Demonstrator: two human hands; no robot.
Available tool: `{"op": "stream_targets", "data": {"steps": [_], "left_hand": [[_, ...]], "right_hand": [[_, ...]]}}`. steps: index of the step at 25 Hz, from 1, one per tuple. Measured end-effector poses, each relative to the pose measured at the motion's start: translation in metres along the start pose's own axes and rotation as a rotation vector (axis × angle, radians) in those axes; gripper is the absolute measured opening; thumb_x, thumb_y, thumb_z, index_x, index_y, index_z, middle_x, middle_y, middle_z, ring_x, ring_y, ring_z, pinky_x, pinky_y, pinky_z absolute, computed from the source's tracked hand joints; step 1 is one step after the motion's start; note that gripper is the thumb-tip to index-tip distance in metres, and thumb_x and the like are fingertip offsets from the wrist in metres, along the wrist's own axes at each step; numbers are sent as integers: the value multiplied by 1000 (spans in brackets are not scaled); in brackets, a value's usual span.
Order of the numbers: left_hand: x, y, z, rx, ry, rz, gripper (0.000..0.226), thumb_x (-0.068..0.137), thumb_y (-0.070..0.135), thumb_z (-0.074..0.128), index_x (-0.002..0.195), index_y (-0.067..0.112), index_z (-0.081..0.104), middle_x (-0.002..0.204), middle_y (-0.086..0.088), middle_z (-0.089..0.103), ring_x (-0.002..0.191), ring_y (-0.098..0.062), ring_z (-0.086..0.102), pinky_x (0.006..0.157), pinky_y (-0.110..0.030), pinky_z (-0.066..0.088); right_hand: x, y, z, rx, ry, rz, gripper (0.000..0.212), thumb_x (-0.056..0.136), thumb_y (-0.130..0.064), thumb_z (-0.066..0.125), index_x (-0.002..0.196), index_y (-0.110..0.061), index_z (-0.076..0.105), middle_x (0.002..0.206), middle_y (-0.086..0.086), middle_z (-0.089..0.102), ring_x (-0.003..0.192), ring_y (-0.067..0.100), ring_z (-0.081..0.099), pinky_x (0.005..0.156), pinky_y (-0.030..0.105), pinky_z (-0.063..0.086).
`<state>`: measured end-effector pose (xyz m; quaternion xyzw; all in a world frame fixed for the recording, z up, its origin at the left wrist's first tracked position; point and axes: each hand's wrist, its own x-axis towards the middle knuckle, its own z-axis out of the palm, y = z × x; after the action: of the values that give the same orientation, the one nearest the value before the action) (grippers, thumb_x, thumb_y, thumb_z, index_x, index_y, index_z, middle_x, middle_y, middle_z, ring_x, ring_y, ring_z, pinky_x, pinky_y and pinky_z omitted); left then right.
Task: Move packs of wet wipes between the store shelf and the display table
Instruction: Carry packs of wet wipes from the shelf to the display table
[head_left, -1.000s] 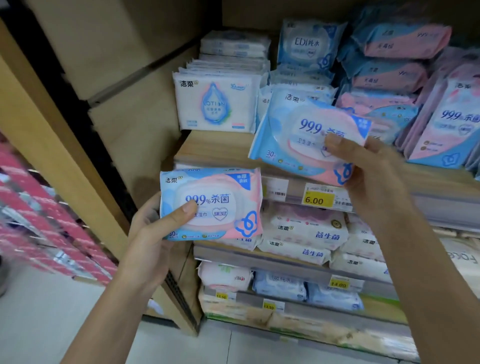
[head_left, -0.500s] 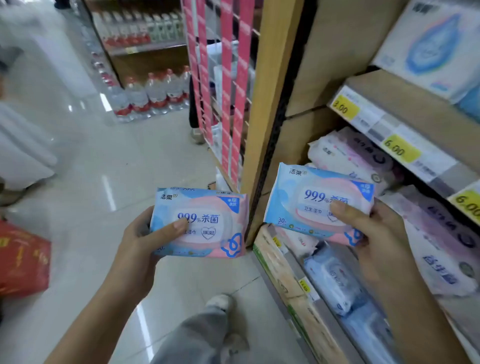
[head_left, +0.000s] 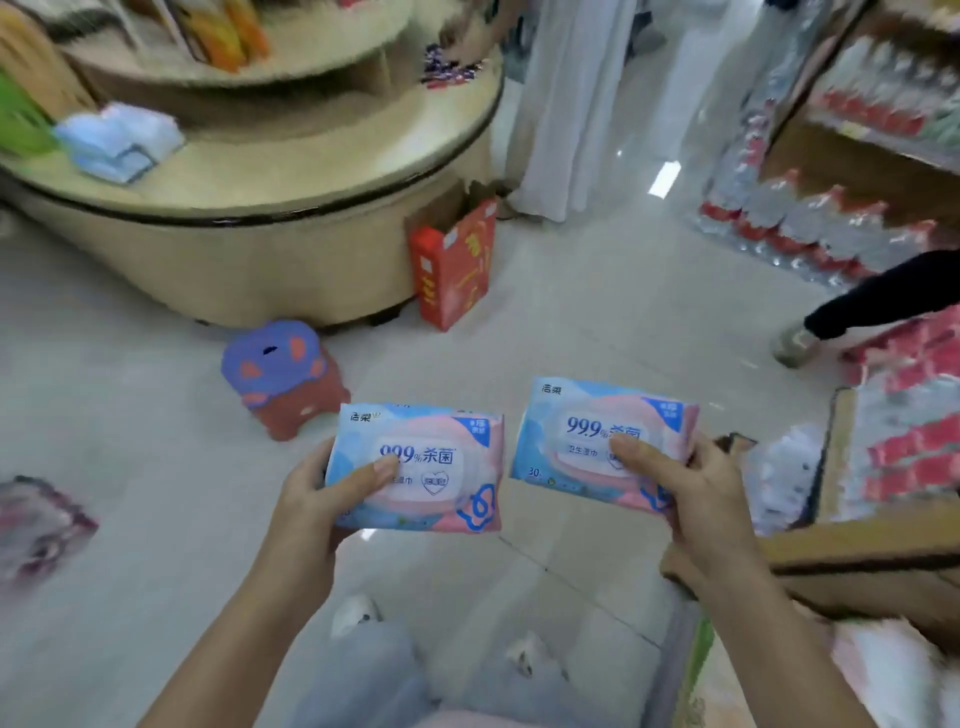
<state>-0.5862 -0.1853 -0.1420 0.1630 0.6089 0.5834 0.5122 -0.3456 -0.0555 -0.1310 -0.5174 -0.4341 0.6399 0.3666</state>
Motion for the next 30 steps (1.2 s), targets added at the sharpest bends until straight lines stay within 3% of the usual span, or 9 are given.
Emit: {"op": "stream_targets", "data": {"steps": [3, 6, 11, 17, 21, 23, 26, 30], "left_hand": [[-15, 6, -89, -92, 194, 20, 54, 54, 26, 74, 105, 9, 65, 99, -9, 74, 82, -20, 72, 65, -28, 55], [-26, 17, -184, -151, 344, 26, 61, 50, 35, 75, 104, 9, 66, 101, -9, 74, 84, -21, 71, 72, -33, 51], [-22, 46, -312, -205, 514, 41, 69, 47, 39, 76, 107, 9, 65, 104, -10, 73, 89, -24, 70, 76, -35, 51], [41, 93, -402, -253, 556, 32, 66, 46, 39, 75, 106, 14, 65, 102, -6, 74, 83, -18, 70, 73, -32, 50], [125, 134, -455, -249, 546, 40, 67, 47, 39, 76, 107, 12, 66, 100, -5, 74, 79, -16, 69, 67, -29, 51], [170, 160, -483, -239, 536, 33, 52, 55, 33, 77, 101, 12, 66, 94, -4, 74, 73, -14, 69, 61, -23, 52], [231, 200, -521, -242, 536, 16, 26, 69, 21, 72, 94, 14, 65, 84, -1, 73, 62, -11, 66, 44, -14, 45], [312, 246, -572, -218, 502, -7, 36, 65, 26, 68, 98, 13, 66, 90, -2, 75, 74, -14, 70, 57, -20, 53]], "right_hand": [[11, 9, 101, -83, -191, 41, 56, 46, -27, 87, 96, -8, 69, 97, 12, 74, 88, 30, 72, 72, 42, 59], [12, 25, 216, -113, -347, 70, 51, 51, -13, 82, 100, -7, 68, 97, 8, 75, 87, 25, 72, 75, 38, 58], [6, 53, 368, -77, -456, 159, 44, 59, -17, 74, 102, -8, 67, 99, 8, 75, 87, 25, 72, 73, 36, 60], [46, 68, 481, -111, -462, 239, 40, 66, -10, 74, 104, -4, 66, 99, 11, 74, 86, 27, 72, 63, 31, 59], [114, 69, 561, -134, -435, 227, 26, 74, -7, 71, 100, -10, 69, 94, 5, 76, 80, 21, 73, 56, 24, 55], [151, 60, 605, -138, -409, 217, 21, 75, -7, 72, 95, -12, 69, 91, 4, 76, 74, 19, 73, 54, 22, 54], [202, 38, 666, -158, -364, 193, 25, 73, -11, 74, 98, -10, 70, 93, 4, 76, 78, 20, 72, 63, 26, 56], [264, 13, 737, -122, -308, 156, 27, 74, -12, 74, 101, -9, 70, 96, 4, 75, 84, 20, 72, 65, 29, 60]]}}
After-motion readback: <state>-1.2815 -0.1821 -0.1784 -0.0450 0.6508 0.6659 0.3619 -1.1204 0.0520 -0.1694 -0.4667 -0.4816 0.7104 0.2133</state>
